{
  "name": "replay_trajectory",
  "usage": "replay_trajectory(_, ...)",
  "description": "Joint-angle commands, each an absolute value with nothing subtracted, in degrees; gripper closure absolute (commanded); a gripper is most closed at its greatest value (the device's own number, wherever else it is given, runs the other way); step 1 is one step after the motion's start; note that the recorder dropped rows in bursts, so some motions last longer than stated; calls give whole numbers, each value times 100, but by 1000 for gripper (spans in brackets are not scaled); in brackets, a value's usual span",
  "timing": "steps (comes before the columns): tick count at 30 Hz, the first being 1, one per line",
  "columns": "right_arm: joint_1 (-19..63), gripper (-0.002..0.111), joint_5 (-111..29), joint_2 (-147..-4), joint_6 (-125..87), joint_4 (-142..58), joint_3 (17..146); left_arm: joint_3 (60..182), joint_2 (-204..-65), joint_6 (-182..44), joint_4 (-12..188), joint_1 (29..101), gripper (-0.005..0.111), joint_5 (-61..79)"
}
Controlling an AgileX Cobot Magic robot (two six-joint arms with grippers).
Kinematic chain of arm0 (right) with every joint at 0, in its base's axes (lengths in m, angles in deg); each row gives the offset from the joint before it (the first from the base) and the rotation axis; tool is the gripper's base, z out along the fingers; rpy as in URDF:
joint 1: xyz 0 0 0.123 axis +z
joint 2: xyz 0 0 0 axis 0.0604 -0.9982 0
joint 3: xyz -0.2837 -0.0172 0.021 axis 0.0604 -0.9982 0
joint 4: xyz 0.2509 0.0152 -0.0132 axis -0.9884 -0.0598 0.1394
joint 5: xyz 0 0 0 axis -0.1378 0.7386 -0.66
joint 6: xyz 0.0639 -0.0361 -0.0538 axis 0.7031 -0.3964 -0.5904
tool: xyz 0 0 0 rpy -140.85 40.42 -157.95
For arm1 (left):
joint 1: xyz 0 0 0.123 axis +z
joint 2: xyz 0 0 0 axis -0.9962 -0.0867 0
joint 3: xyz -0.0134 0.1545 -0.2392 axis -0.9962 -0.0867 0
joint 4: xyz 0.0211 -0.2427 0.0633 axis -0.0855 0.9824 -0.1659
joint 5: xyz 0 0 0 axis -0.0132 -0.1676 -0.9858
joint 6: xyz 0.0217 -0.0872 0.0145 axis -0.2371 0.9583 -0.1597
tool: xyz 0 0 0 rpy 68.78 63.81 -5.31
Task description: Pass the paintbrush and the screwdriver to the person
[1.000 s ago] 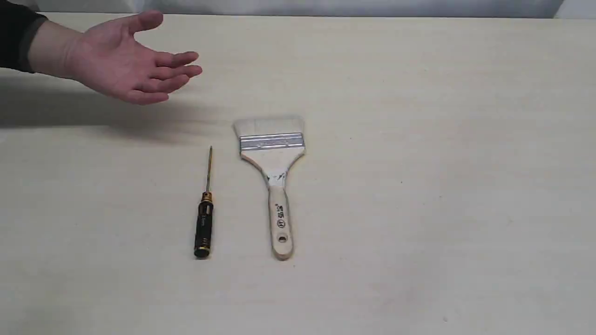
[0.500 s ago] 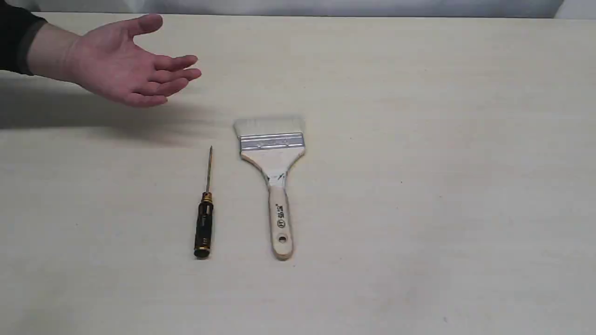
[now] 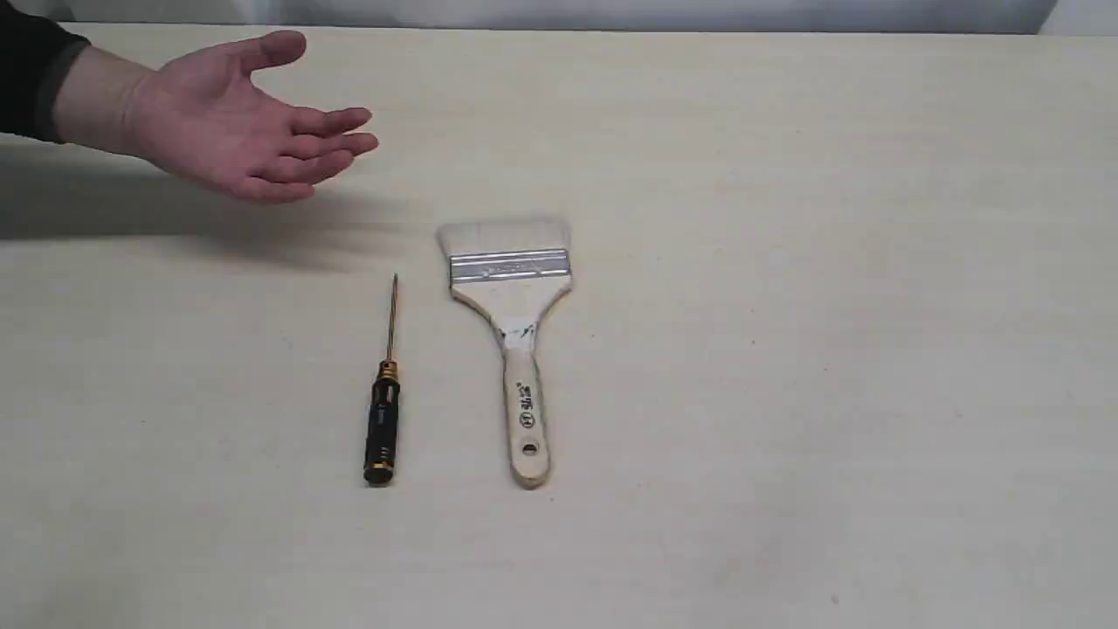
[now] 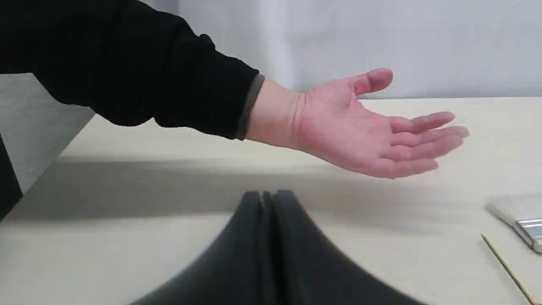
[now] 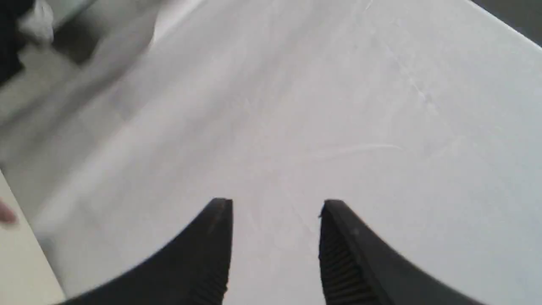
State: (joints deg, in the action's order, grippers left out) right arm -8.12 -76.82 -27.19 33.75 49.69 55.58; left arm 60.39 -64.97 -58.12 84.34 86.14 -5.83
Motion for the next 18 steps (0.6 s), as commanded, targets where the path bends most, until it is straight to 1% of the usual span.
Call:
replay_trajectory(1, -804, 70, -6515, -3090, 2113, 5815, 5643, 6028, -6483, -5801, 8450, 8566, 107, -551)
replay_trajectory(4, -804, 70, -4769, -3375, 1752, 5815, 5644, 6028, -6483, -5801, 8450, 8566, 107, -551)
replay_trajectory(7, -765, 70, -3417, -3762, 1774, 5815, 5656, 6028, -6483, -5801, 8450, 8566, 107, -551)
replay_trajectory(10, -412, 70, -1768, -4331, 2442, 5632, 5702, 6028, -6483, -5801, 8450, 8566, 107, -551)
replay_trajectory(12, -126, 70, -896, -4711, 2969, 4526, 5951, 6028, -6483, -5801, 8450, 8566, 107, -551)
replay_trajectory(13, 22, 70, -625, -4905, 3125, 3668, 6150, 6028, -6483, -5801, 8450, 8566, 107, -551)
replay_trajectory(15, 223, 70, -431, -5328, 3028, 1909, 6569, 6028, -6483, -5801, 8450, 8566, 107, -551)
replay_trajectory(16, 281, 70, -471, -5509, 2747, 1280, 6703, 6028, -6483, -5801, 8450, 8566, 107, -551)
replay_trajectory(18, 470, 70, -677, -6003, 1273, -475, 6988, 6028, -6483, -5801, 8450, 8566, 107, -551)
